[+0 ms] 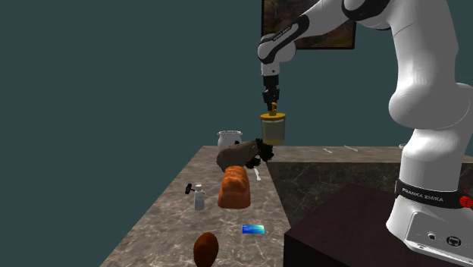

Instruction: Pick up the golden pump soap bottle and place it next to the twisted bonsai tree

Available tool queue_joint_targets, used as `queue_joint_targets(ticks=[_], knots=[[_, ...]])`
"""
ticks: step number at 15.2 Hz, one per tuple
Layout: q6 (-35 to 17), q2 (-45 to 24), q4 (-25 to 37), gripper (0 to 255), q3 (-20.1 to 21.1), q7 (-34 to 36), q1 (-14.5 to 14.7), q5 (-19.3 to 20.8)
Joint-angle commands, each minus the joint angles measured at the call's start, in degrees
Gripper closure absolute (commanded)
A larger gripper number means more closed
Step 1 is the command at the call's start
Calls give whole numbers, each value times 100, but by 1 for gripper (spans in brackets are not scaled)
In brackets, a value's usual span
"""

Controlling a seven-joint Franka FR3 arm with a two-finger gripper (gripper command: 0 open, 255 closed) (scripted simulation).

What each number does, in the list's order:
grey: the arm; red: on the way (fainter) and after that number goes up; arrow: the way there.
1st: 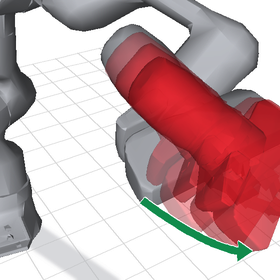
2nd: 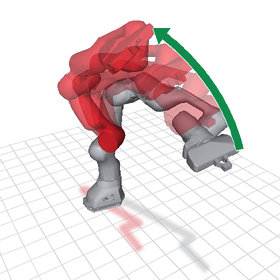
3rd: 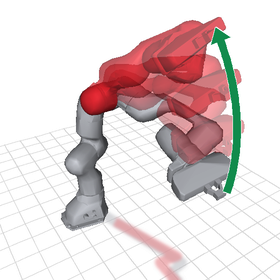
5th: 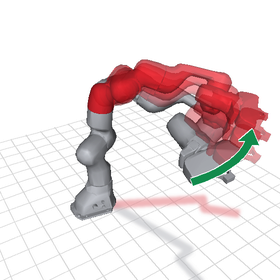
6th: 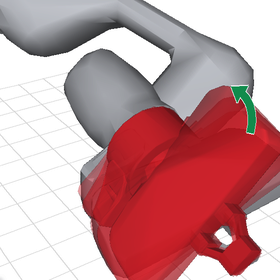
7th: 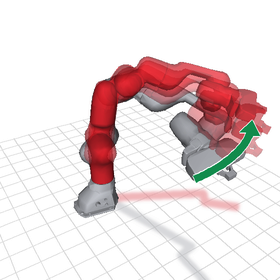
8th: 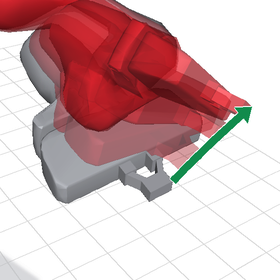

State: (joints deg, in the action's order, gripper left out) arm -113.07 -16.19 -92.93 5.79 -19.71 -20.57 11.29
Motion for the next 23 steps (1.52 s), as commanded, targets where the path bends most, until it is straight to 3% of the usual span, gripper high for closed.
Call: queue_joint_targets(ticks=[1,23], knots=[[-150,-22,-122,255,-3,27,-1,14],[-1596,-609,-1006,255,-79,339,12,240]])
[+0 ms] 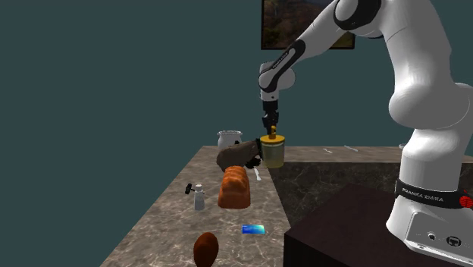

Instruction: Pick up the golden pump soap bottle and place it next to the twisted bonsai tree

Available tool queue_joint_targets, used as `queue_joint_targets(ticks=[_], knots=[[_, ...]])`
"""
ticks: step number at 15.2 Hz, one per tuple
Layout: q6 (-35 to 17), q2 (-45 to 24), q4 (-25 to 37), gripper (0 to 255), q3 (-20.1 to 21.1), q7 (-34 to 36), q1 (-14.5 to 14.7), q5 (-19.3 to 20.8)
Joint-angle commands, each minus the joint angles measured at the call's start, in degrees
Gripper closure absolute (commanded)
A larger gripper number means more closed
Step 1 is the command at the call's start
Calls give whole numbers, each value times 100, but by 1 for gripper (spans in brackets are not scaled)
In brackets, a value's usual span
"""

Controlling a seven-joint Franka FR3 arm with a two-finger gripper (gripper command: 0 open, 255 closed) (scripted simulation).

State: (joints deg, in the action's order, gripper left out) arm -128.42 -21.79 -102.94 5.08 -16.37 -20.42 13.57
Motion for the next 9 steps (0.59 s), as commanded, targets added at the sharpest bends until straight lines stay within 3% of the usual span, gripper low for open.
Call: queue_joint_targets(ticks=[1,9], knots=[[-122,-86,-29,255,-13,21,-1,25],[-597,-423,-177,255,-64,152,22,137]])
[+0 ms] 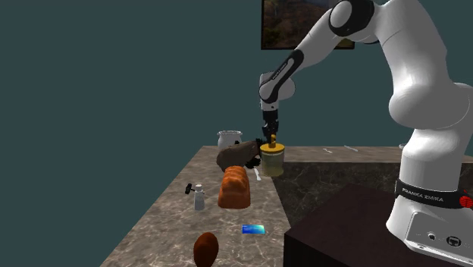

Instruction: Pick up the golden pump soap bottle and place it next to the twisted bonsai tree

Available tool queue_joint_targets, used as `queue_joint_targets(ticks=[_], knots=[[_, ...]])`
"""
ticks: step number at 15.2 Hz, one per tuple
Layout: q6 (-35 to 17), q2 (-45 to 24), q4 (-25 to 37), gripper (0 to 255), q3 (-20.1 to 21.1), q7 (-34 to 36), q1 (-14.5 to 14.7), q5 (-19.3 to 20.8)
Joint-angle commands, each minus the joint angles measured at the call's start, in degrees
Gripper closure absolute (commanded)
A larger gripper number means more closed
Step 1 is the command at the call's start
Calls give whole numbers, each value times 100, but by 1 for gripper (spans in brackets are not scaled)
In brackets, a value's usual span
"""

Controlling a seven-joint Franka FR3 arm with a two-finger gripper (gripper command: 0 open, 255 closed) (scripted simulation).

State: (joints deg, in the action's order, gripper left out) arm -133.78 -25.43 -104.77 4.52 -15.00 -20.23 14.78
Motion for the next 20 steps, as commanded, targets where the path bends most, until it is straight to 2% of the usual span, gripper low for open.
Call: queue_joint_targets(ticks=[1,15,20], knots=[[-119,-105,-7,255,-16,31,7,31],[-867,-821,-51,255,-142,266,79,234],[-867,-821,-51,255,-142,266,79,234]])
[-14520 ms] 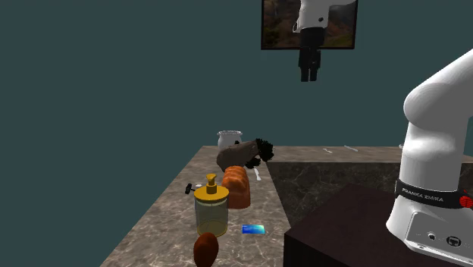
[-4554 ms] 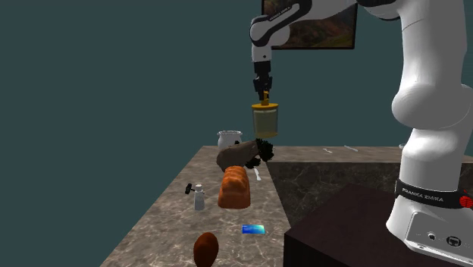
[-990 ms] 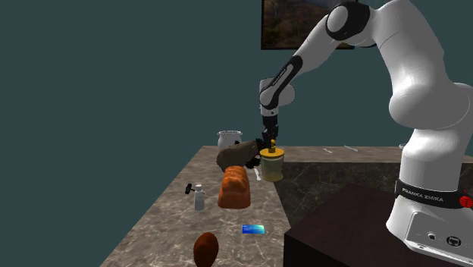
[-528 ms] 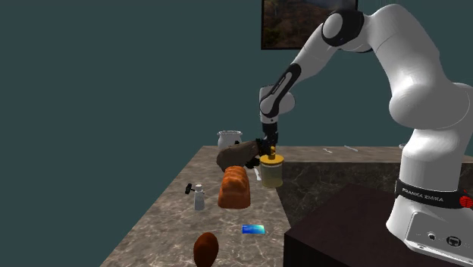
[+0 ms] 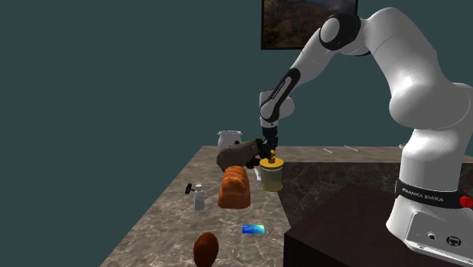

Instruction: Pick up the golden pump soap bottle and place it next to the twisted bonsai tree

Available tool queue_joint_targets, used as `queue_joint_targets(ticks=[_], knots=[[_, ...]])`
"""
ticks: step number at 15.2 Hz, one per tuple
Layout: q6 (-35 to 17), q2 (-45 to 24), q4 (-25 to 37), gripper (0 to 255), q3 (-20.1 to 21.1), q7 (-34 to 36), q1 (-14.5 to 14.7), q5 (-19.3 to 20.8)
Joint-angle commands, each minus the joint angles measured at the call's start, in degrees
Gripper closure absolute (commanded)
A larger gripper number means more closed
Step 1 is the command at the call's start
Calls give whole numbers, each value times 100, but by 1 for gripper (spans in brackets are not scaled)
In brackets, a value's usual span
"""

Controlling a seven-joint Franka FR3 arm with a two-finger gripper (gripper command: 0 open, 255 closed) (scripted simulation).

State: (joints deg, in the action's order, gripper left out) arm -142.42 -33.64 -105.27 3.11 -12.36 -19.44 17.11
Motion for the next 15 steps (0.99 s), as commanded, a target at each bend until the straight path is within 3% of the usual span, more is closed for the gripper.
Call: queue_joint_targets(ticks=[1,3,4,9,15], knots=[[-3,0,-1,255,-1,1,0,1],[-3,0,-1,255,-1,1,0,1],[-3,0,-1,0,-1,1,0,1],[-3,0,-1,0,-1,1,0,1],[465,558,-95,0,98,-74,3,-119]])
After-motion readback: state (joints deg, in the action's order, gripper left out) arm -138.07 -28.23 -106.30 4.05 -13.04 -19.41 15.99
